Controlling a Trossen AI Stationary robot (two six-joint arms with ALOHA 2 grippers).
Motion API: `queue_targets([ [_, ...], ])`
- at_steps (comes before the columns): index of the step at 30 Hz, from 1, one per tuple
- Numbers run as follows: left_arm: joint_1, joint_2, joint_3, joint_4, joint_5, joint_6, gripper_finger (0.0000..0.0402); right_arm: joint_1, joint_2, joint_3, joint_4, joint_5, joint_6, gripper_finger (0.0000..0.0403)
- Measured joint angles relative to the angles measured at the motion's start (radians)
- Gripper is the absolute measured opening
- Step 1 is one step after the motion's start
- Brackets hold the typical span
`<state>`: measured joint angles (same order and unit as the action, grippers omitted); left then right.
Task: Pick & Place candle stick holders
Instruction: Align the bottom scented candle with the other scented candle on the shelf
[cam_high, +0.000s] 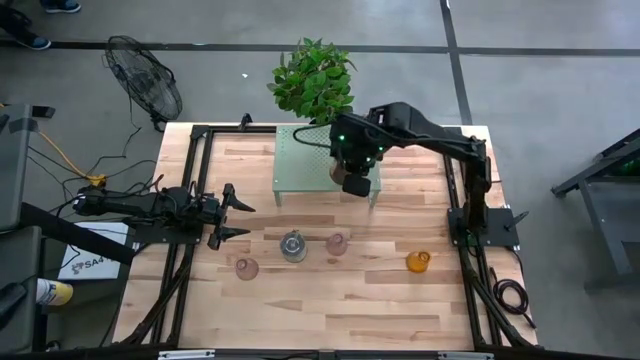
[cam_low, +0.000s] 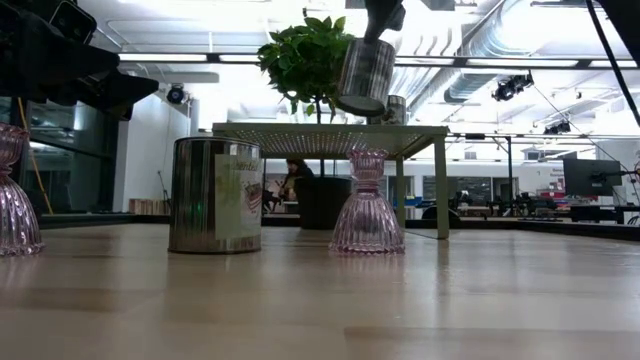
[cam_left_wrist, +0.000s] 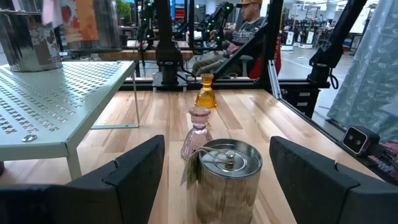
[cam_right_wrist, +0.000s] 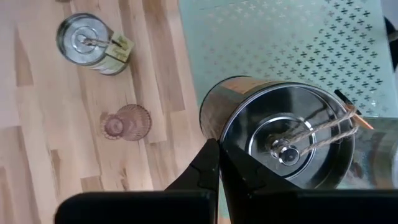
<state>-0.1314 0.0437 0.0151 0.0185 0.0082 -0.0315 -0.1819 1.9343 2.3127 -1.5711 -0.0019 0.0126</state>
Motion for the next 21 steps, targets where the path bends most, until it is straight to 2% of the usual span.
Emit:
queue_targets([
  [6,0.000,0.000,0.000,0.000,0.000,0.000,0.0287,-0.023,0.000,-0.007,0.003,0.000,-0.096,0.0000],
  [11,0.000,0.000,0.000,0.000,0.000,0.000,0.0287,-0.023,0.001,-0.071,0.000,-0.001,-0.169,0.0000],
  [21,0.000,0.000,0.000,0.000,0.000,0.000,0.0287,-0.026,-0.016,-0.161,0.002,0.054,-0.173,0.0000],
])
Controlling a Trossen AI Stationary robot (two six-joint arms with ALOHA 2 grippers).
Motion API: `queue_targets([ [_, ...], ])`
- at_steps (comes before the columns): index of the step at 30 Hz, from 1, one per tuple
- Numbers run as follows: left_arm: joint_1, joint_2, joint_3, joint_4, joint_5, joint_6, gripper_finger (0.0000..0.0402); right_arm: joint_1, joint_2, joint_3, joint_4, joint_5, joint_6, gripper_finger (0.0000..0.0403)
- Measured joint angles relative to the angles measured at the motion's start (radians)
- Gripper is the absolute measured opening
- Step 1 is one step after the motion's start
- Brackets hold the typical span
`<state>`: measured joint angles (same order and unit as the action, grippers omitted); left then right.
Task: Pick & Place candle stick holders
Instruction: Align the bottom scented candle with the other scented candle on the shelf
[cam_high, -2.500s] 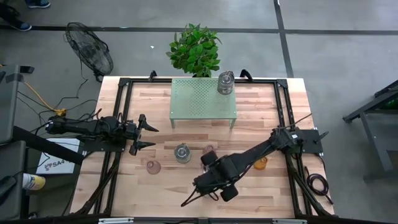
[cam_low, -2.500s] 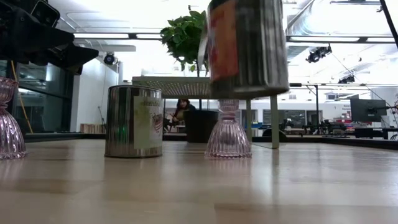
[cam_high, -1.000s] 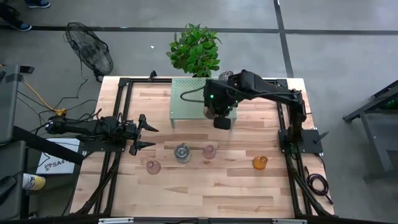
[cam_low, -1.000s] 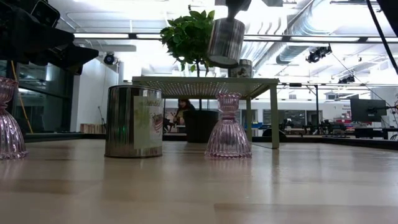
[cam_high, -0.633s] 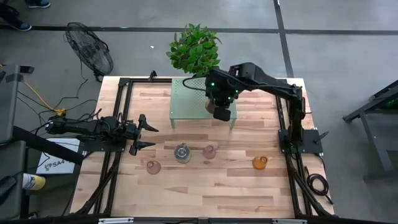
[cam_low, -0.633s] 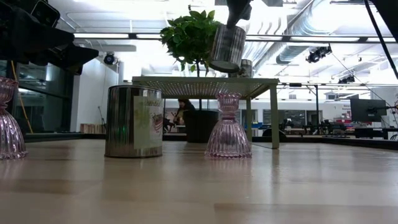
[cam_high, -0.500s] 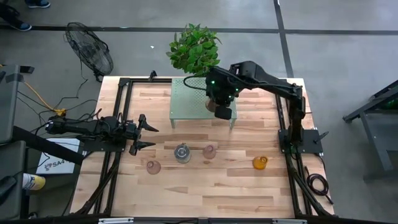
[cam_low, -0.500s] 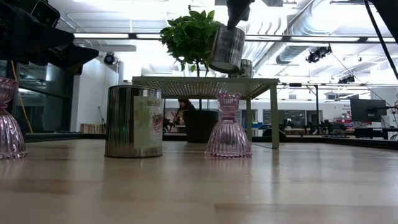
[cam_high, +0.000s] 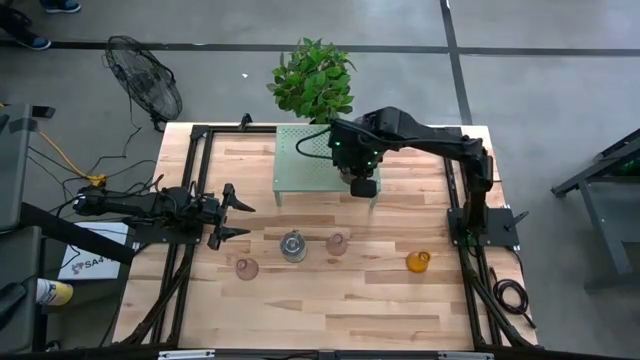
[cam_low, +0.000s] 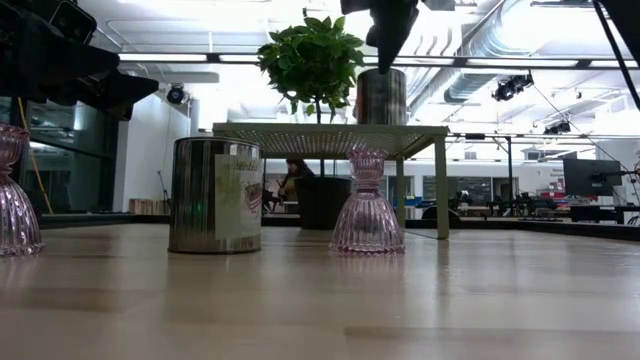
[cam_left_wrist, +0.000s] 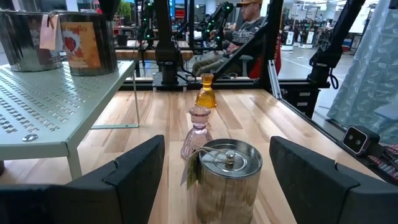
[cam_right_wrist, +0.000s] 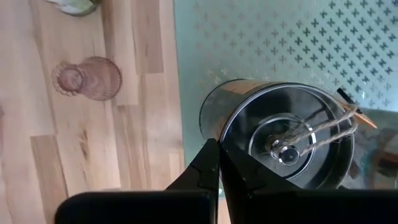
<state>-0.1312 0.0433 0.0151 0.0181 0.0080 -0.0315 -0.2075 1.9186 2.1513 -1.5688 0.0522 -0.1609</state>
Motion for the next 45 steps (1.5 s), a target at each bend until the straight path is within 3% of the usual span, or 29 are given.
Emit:
queue_targets([
  [14,0.000,0.000,0.000,0.000,0.000,0.000,0.0287,-0.016,-0.114,-0.152,0.000,0.023,0.048,0.0000],
  [45,0.000,0.000,0.000,0.000,0.000,0.000,0.0287,-0.074,-0.115,-0.157,0.048,-0.094,0.021,0.0000],
])
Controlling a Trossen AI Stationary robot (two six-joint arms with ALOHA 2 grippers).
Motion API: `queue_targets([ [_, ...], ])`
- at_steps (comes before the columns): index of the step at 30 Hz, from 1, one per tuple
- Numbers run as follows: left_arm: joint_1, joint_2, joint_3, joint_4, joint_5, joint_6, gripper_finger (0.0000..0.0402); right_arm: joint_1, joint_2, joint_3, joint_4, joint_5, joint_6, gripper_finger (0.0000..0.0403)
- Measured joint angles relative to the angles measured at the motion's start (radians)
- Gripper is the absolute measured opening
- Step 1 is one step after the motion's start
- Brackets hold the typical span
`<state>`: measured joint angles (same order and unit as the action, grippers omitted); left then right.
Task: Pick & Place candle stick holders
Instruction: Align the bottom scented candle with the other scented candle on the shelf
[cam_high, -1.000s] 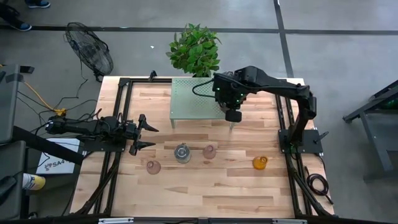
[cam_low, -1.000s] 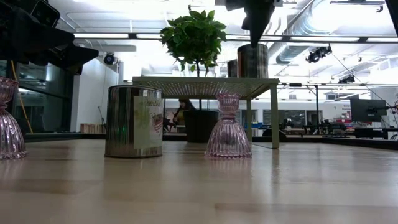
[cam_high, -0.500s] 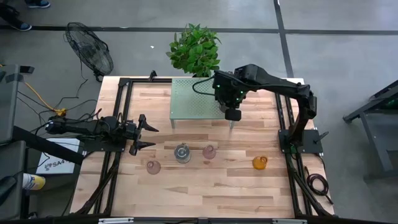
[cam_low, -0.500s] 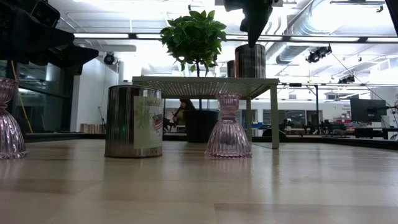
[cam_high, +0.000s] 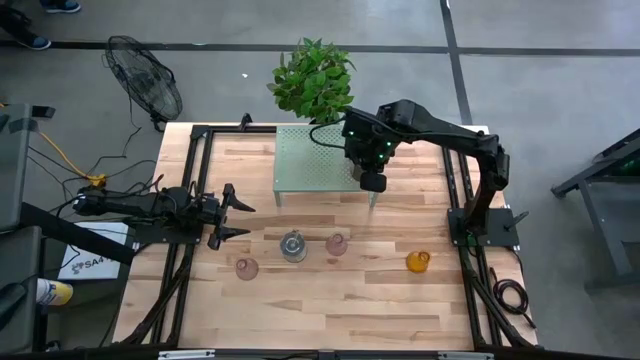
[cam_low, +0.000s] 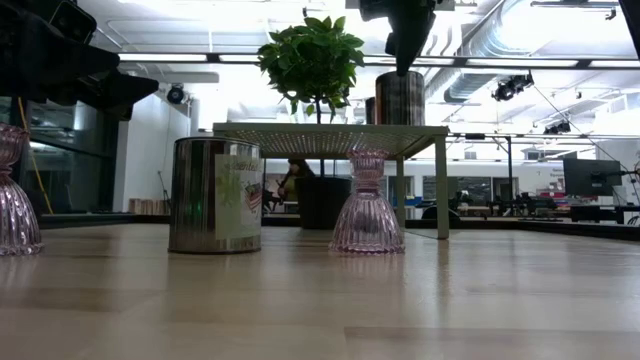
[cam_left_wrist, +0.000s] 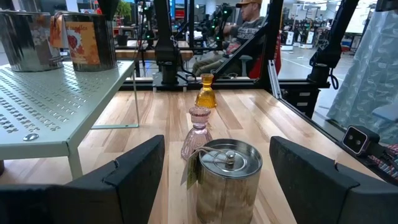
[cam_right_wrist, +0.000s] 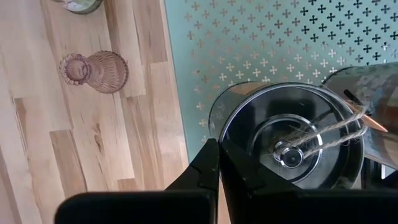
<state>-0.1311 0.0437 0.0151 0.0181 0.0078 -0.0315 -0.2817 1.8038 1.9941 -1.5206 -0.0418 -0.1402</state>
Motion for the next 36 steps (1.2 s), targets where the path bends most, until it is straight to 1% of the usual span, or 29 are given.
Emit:
queue_targets([
  [22,0.000,0.000,0.000,0.000,0.000,0.000,0.0287,0.000,0.000,0.000,0.003,-0.002,0.006,0.0000],
  [31,0.000,0.000,0.000,0.000,0.000,0.000,0.0287,0.000,0.000,0.000,-0.012,-0.001,-0.017,0.0001],
  [34,0.000,0.000,0.000,0.000,0.000,0.000,0.0287,0.000,0.000,0.000,-0.012,0.010,-0.018,0.0008],
  [36,0.000,0.000,0.000,0.000,0.000,0.000,0.0287,0.000,0.000,0.000,-0.011,0.011,-0.018,0.0021],
])
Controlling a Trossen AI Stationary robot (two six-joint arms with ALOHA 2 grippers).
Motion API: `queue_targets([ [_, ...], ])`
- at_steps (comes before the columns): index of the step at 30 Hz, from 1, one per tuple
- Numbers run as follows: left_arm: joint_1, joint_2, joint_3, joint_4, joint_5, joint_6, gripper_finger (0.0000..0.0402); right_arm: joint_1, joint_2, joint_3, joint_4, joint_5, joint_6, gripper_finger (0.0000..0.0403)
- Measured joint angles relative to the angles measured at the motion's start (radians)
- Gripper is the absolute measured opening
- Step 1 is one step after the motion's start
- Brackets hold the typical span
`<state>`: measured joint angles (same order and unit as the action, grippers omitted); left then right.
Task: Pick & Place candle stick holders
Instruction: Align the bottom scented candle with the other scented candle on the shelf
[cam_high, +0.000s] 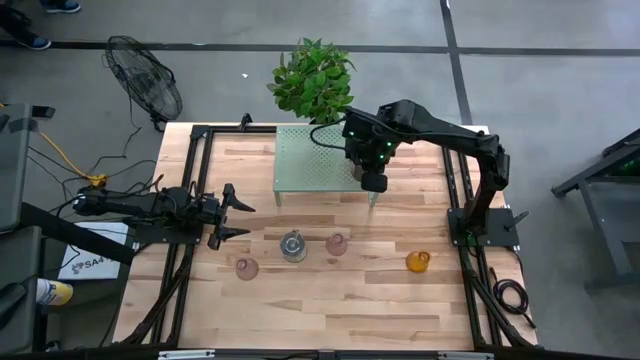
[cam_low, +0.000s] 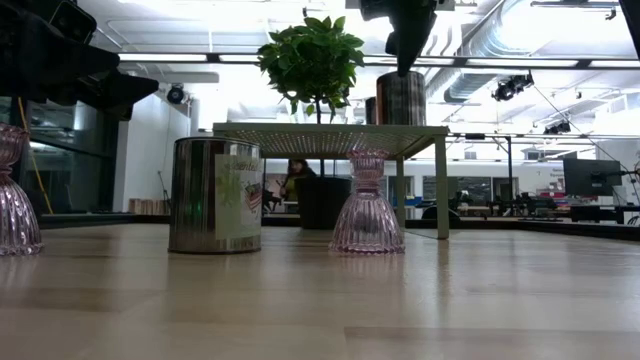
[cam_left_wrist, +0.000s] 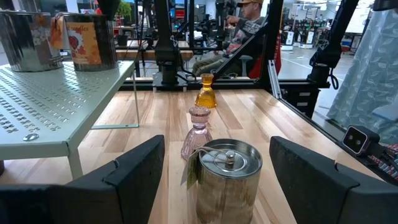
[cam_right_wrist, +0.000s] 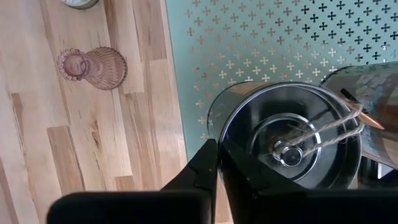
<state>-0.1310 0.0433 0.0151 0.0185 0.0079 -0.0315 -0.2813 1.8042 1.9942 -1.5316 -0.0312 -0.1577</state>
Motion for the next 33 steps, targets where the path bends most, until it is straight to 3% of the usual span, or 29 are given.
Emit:
queue_targets([
  [13,0.000,0.000,0.000,0.000,0.000,0.000,0.0287,0.000,0.001,0.000,0.004,0.043,0.000,0.0128],
  [33,0.000,0.000,0.000,0.000,0.000,0.000,0.0287,0.001,0.001,0.000,0.000,0.026,0.018,0.0136],
])
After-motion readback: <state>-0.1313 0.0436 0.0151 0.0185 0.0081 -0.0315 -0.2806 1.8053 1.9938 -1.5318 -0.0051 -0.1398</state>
